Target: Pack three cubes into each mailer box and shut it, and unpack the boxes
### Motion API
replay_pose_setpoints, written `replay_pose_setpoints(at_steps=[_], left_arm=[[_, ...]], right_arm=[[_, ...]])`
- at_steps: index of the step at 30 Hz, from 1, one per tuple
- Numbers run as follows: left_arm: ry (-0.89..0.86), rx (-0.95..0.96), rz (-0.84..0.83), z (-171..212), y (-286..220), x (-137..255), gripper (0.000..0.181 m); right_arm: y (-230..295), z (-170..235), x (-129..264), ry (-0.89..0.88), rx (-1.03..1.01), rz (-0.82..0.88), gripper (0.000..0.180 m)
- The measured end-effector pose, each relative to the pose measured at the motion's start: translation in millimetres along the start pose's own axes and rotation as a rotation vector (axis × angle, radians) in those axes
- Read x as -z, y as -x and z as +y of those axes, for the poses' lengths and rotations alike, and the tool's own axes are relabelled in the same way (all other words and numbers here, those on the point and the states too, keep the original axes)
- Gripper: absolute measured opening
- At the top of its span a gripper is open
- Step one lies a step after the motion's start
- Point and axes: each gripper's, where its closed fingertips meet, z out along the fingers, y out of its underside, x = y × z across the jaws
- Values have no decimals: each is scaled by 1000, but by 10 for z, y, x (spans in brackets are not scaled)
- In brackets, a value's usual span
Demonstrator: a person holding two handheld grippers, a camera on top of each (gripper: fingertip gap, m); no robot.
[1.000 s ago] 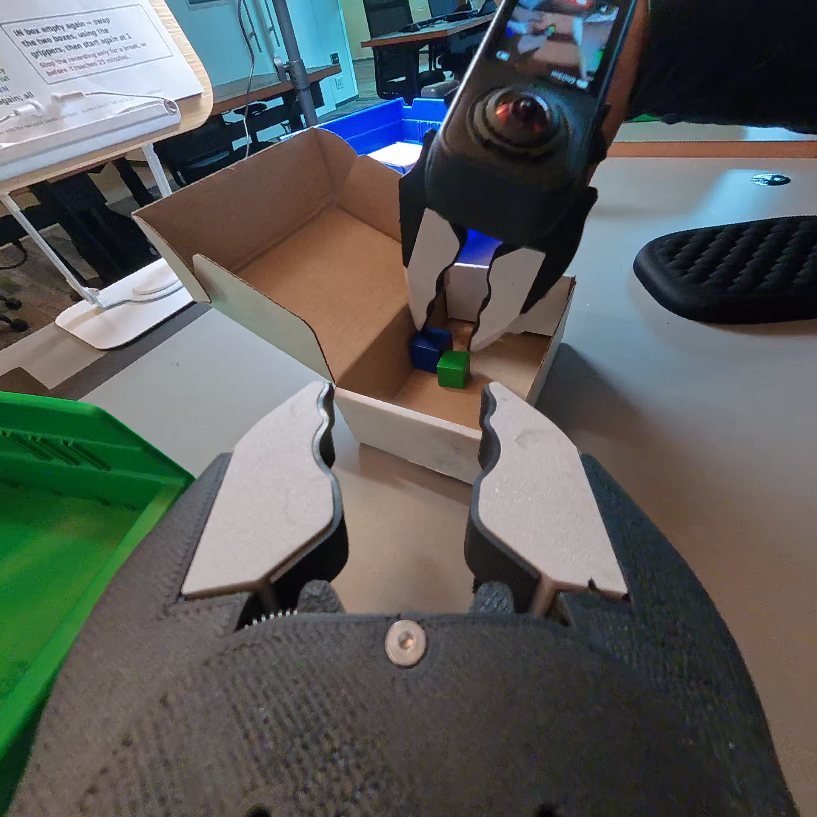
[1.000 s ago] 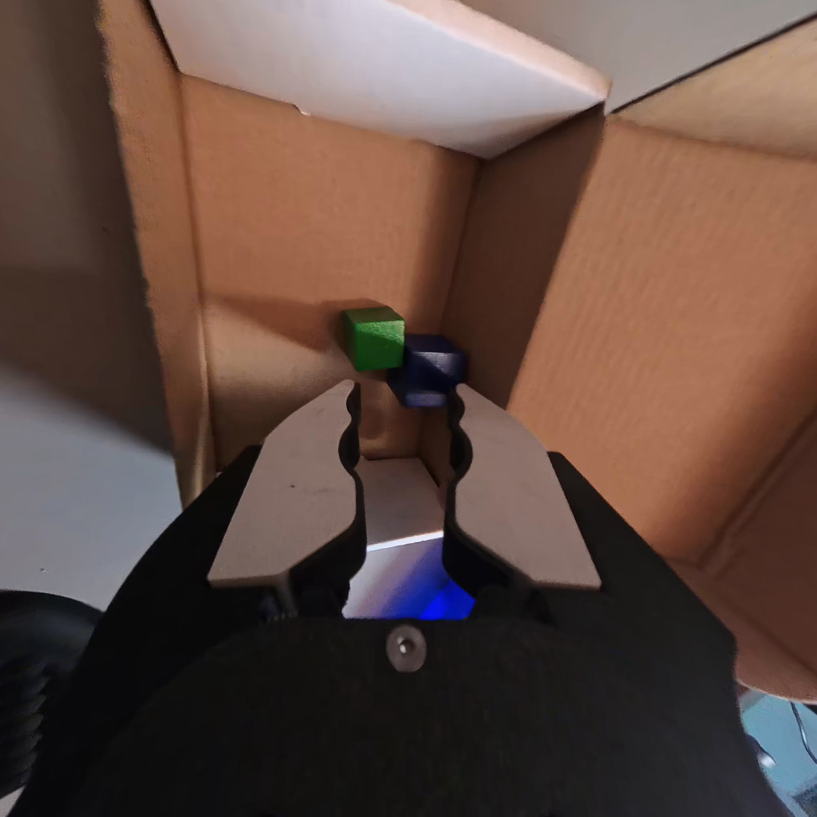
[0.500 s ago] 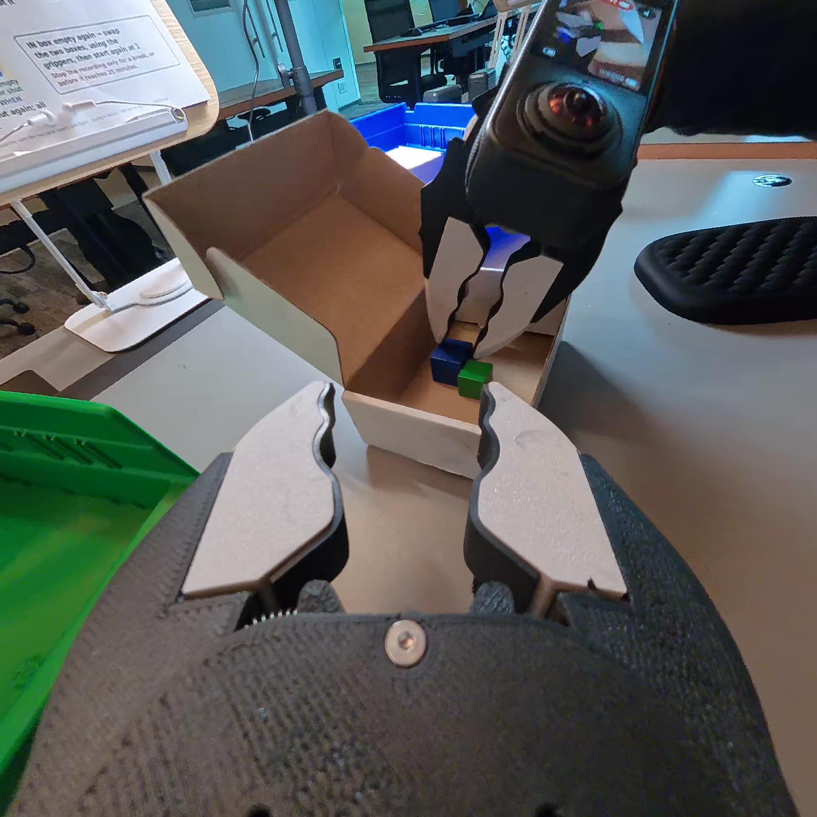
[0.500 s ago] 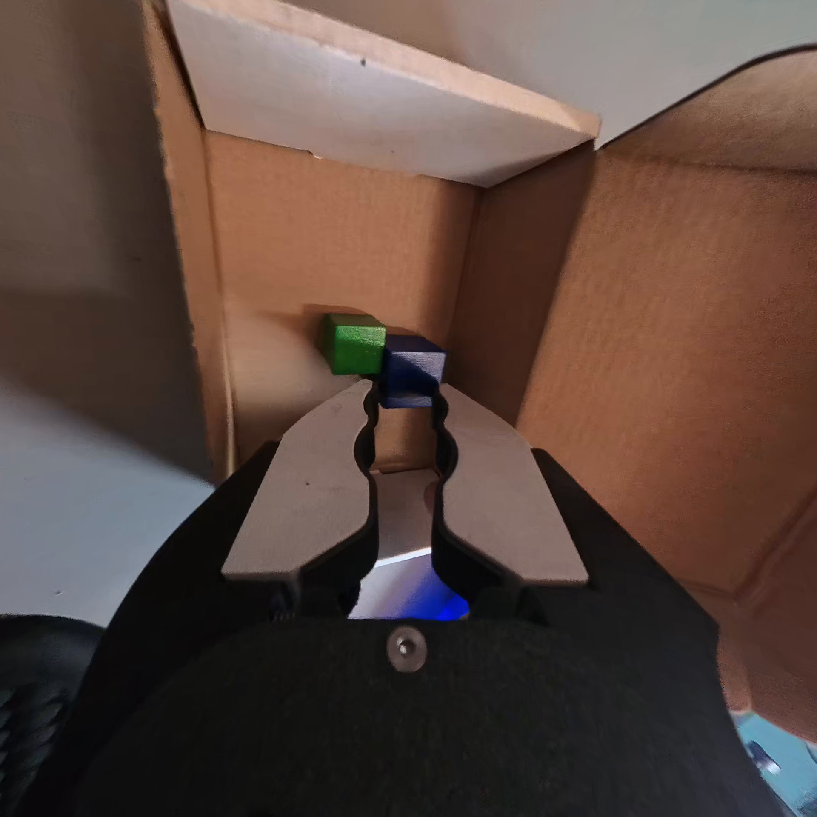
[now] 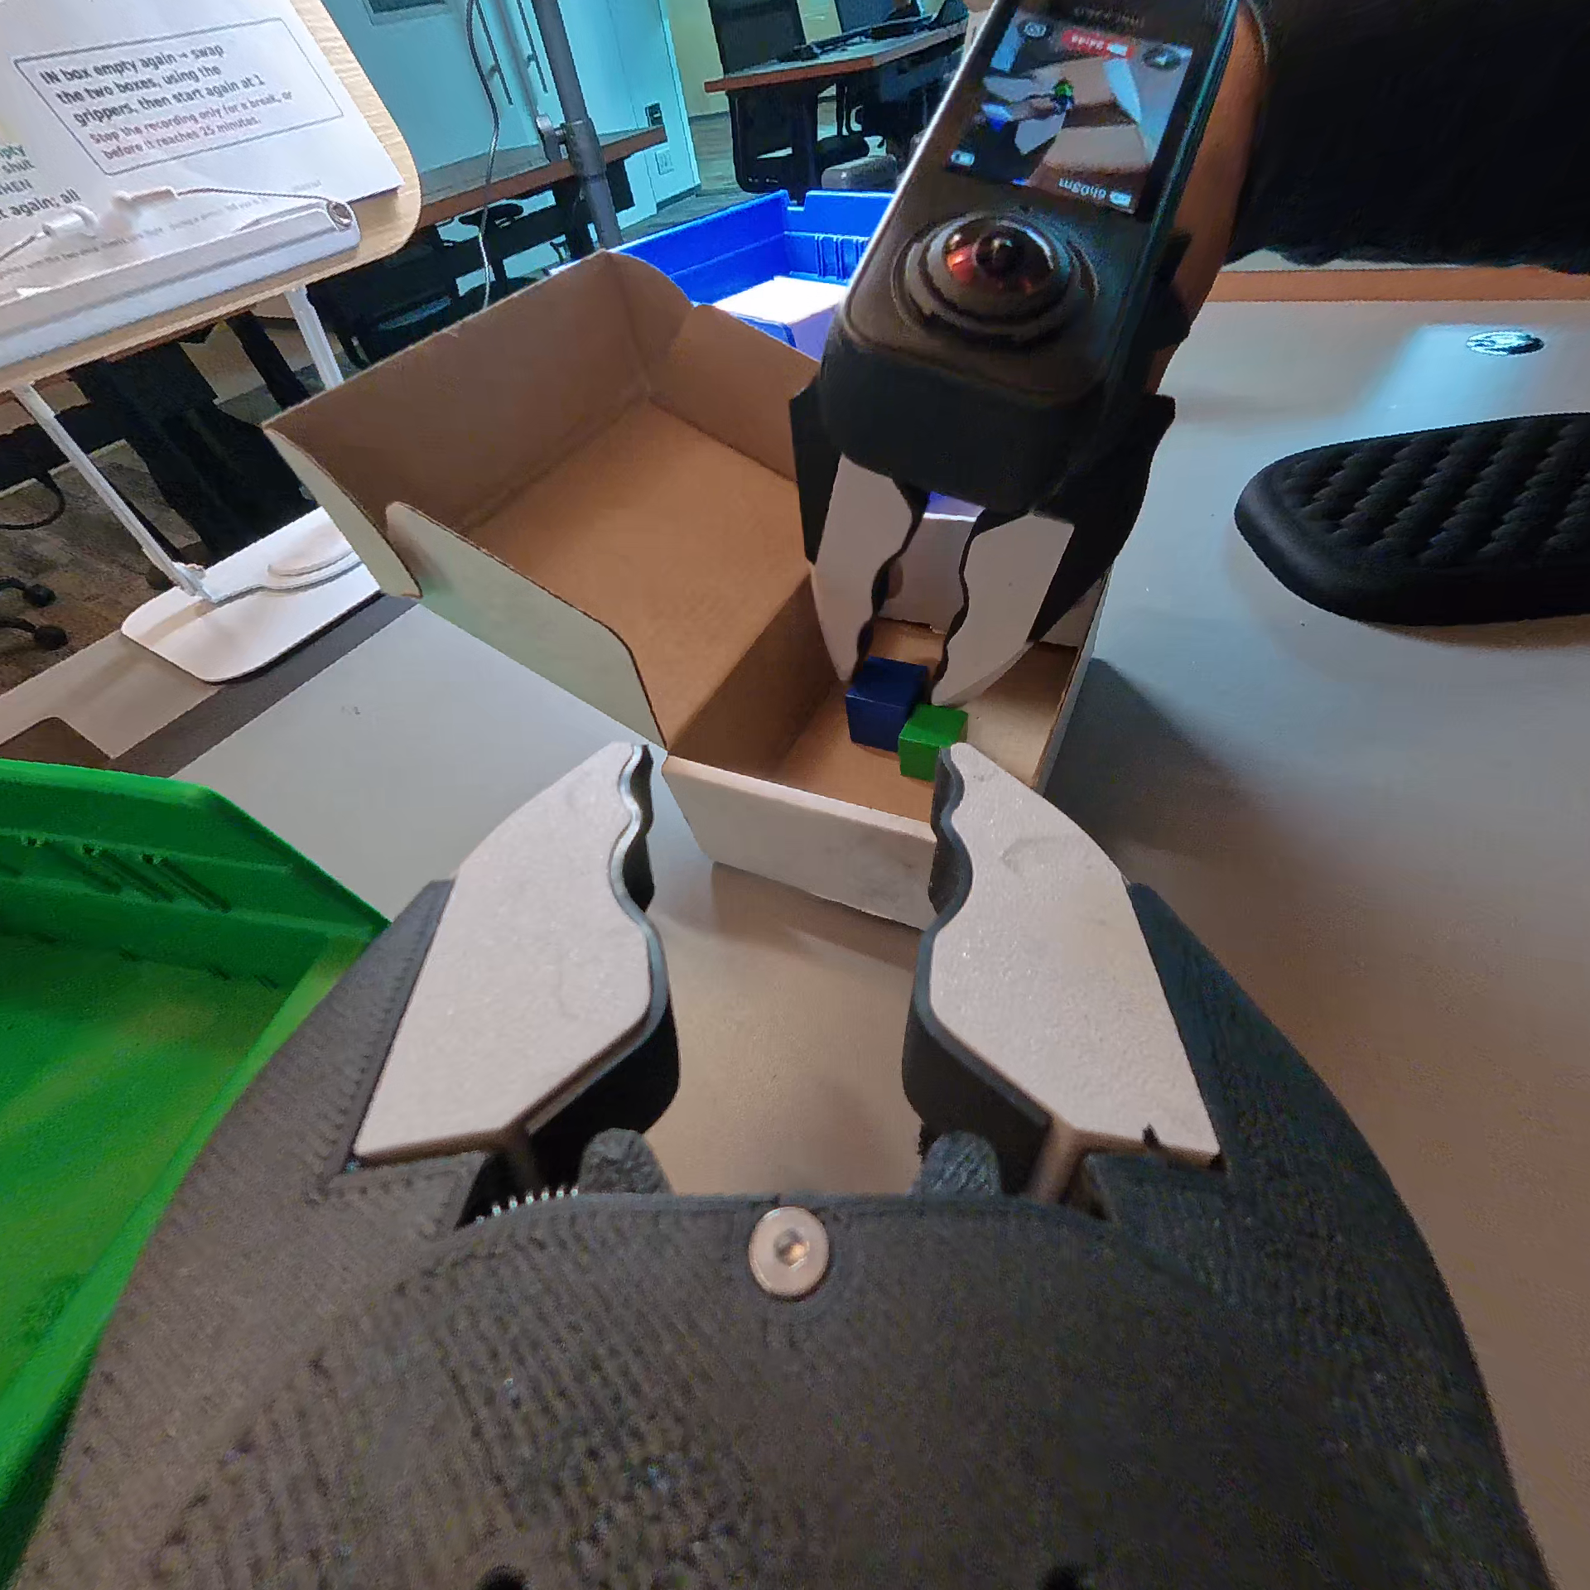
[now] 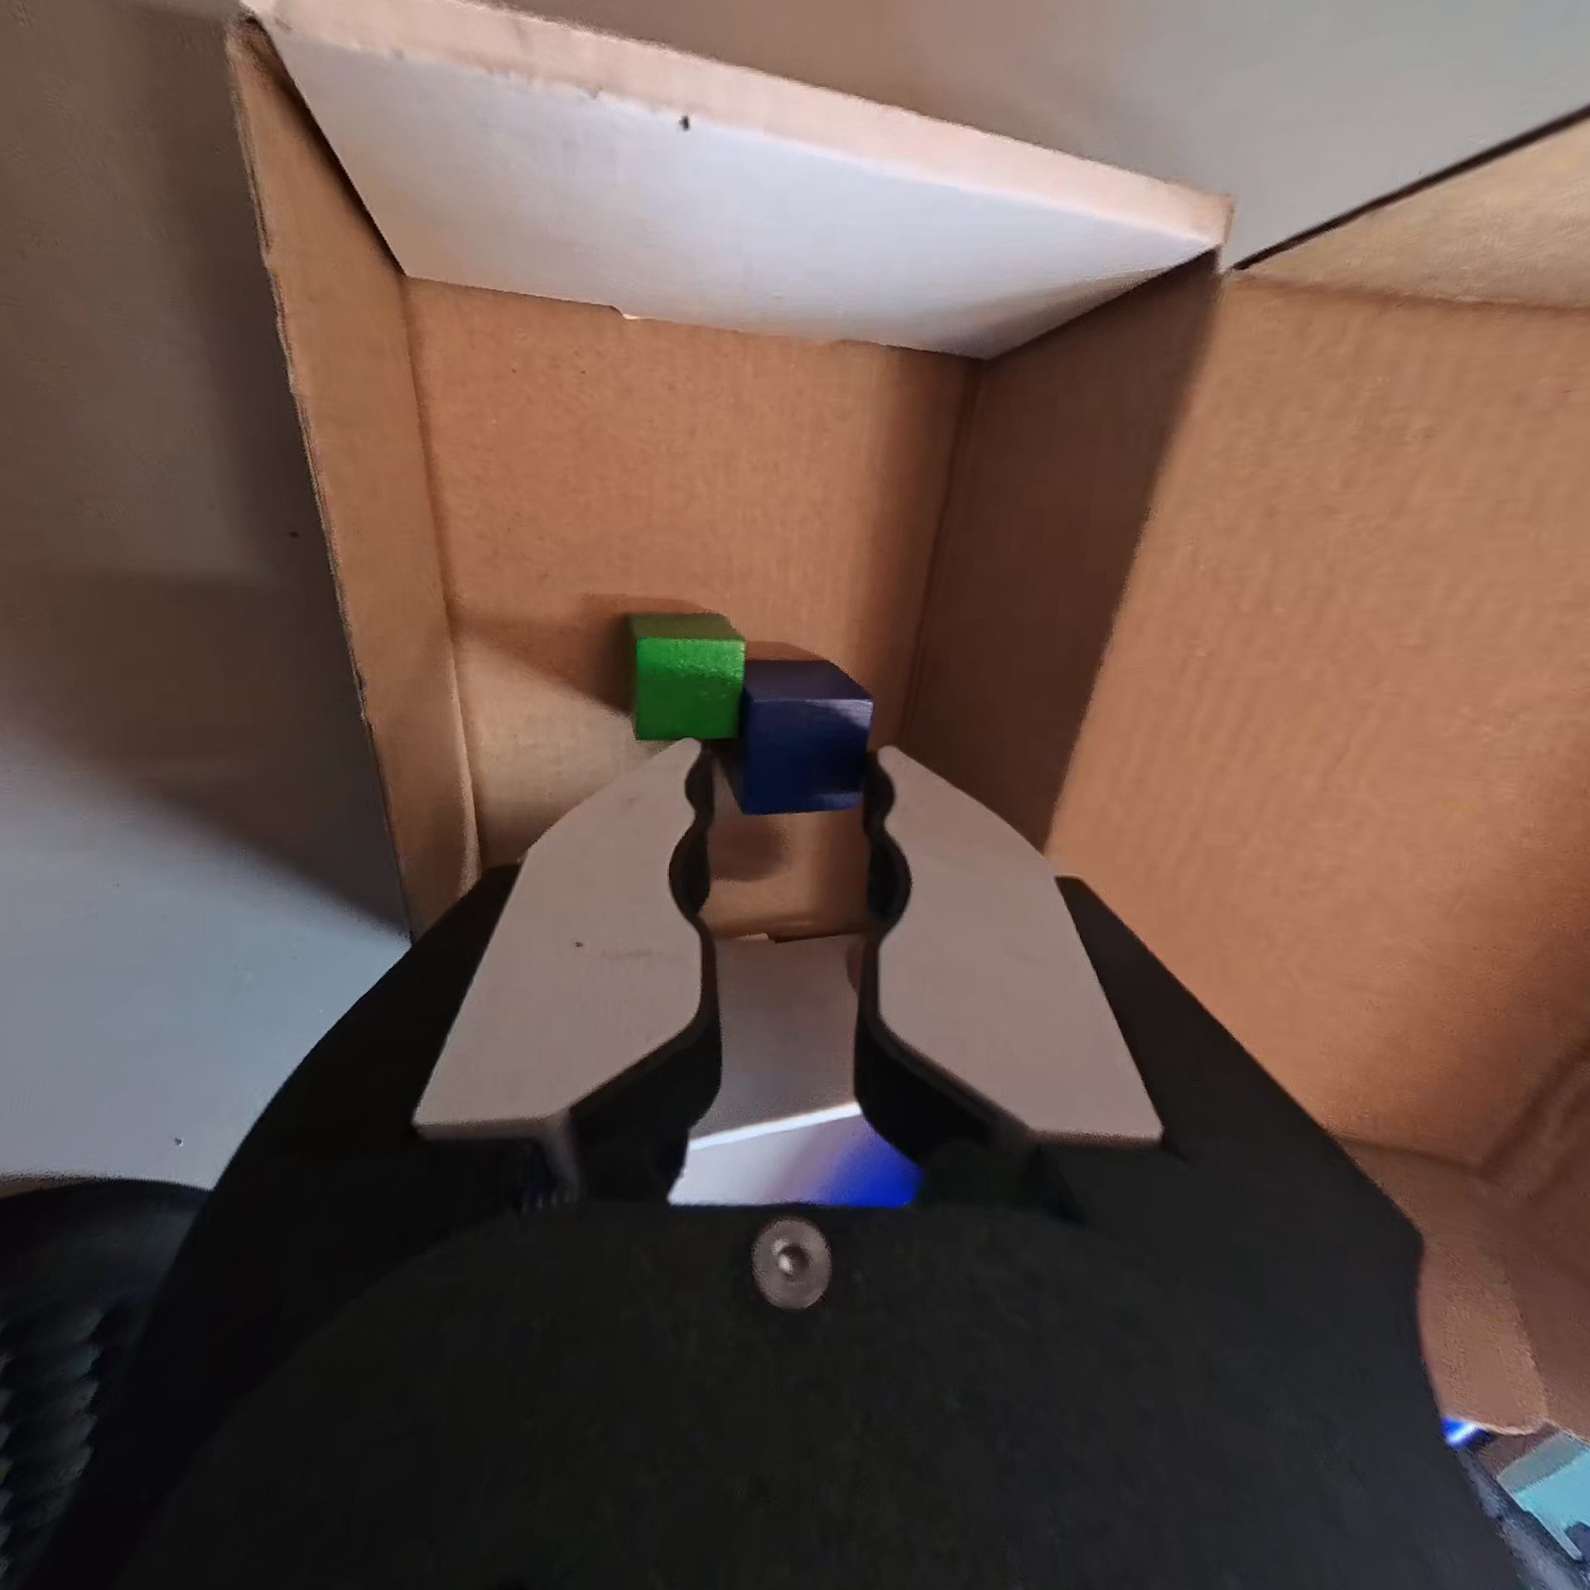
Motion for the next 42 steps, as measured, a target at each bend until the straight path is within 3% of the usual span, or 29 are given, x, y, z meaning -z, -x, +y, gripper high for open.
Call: replay_pose_setpoints(at_steps=[6,11,15,19,25,28,35,42], left_arm=[[5,3,4,11,-3,-5,62],[10,0,3,21,-6,-8,61],[19,-2,7,39,-23,-27,61],[29,-10,8,56,-44,-47,61],[43,-9,16,86,-73,-82,61],[54,-10,16,114,-73,-97,61],[66,5,18,155,-53,-109,61],[72,12,26,173,-58,-117,61]], right_arm=[[51,-54,93,-58,-3,-14,29],[-30,-8,575,-169,-46,6,29],[-278,345,1030,-183,-132,79,29],[-575,1006,1250,-84,-247,153,29],[-820,2085,1013,73,-472,129,29],[-858,2405,764,101,-528,98,29],[-870,2658,293,140,-547,30,29],[-812,2684,68,136,-530,-17,29]])
